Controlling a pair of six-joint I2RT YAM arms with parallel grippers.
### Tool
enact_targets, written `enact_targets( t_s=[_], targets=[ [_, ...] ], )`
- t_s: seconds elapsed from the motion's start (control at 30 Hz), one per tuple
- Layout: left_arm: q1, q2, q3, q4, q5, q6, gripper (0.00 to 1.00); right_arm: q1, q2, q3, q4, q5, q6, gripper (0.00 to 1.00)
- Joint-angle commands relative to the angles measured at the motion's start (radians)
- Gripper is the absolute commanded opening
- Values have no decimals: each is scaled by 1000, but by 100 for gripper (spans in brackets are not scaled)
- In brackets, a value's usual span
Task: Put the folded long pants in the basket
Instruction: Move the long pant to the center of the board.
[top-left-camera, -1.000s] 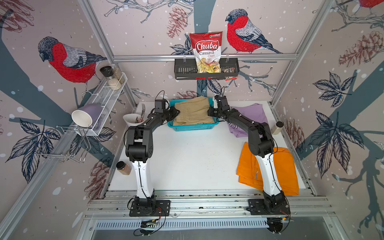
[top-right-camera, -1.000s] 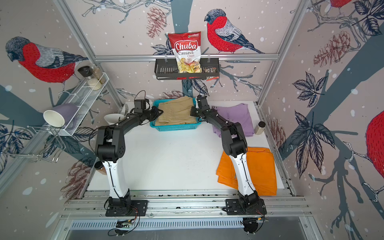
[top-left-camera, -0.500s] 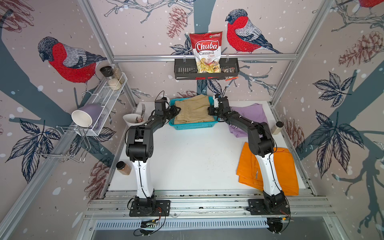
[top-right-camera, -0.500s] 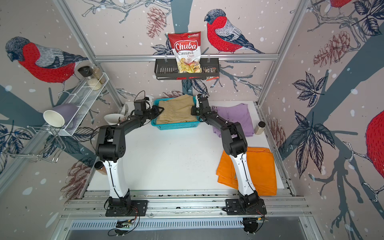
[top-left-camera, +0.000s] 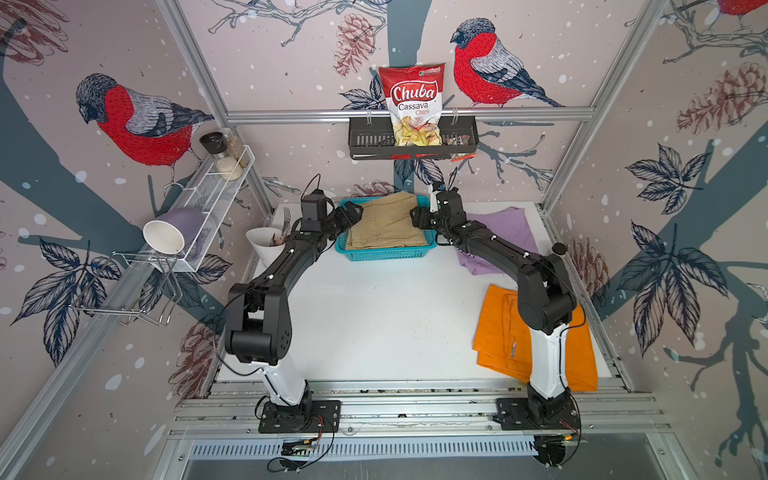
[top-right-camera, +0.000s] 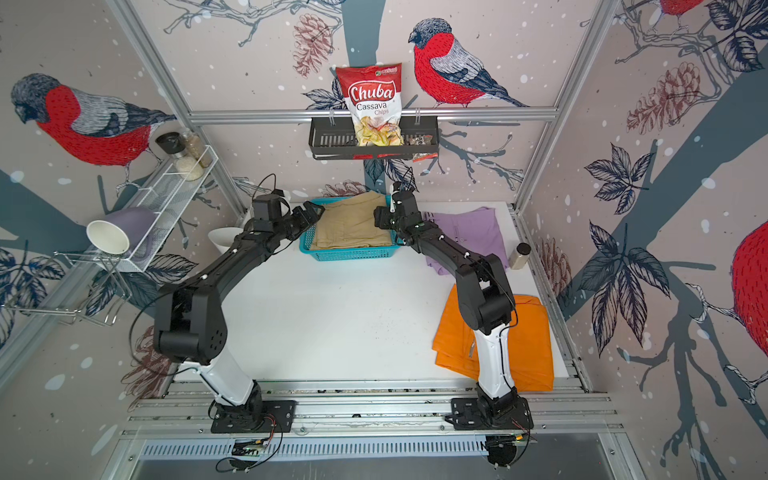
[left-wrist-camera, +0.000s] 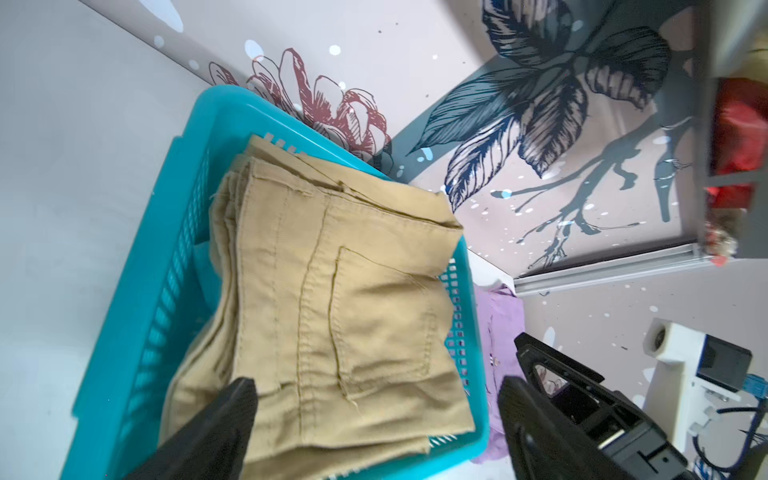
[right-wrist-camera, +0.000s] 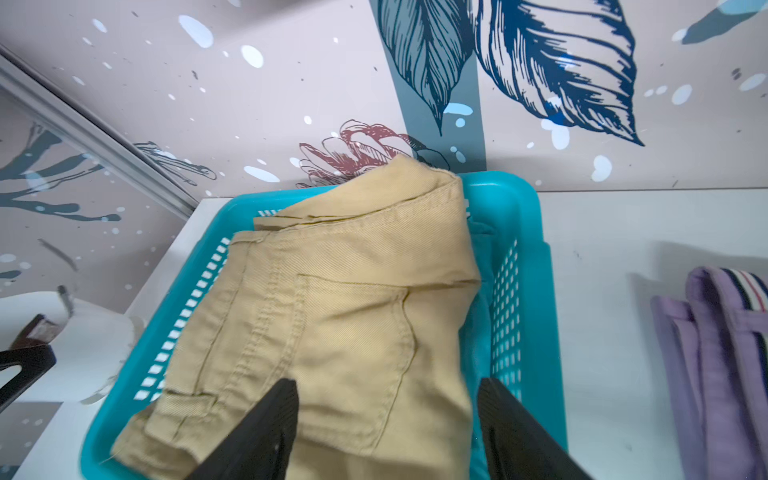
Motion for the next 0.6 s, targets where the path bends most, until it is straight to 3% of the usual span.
enact_targets(
  t_s=[0.0, 0.1, 0.23, 0.33, 0.43, 0.57],
  targets=[
    [-66, -127, -73, -107, -40, 3, 94, 10, -153, -145, 31, 40, 37, 76],
    [-220, -258, -210, -100, -87, 21, 94, 25, -390, -380, 69, 20, 20, 80],
    [-508, -369, -396, 8, -160, -2, 93, 45, -800, -706, 43, 78, 23, 100],
    [-706, -397, -528, 157, -264, -65, 93, 60, -1070, -873, -55, 143, 60, 100],
    [-813, -322, -571, 261, -279, -99, 93, 70, -1297, -990, -154, 264, 128, 100],
    [-859, -85, -512, 345, -197, -106, 93, 62, -1531, -1122, -180, 354, 168, 100]
  ],
)
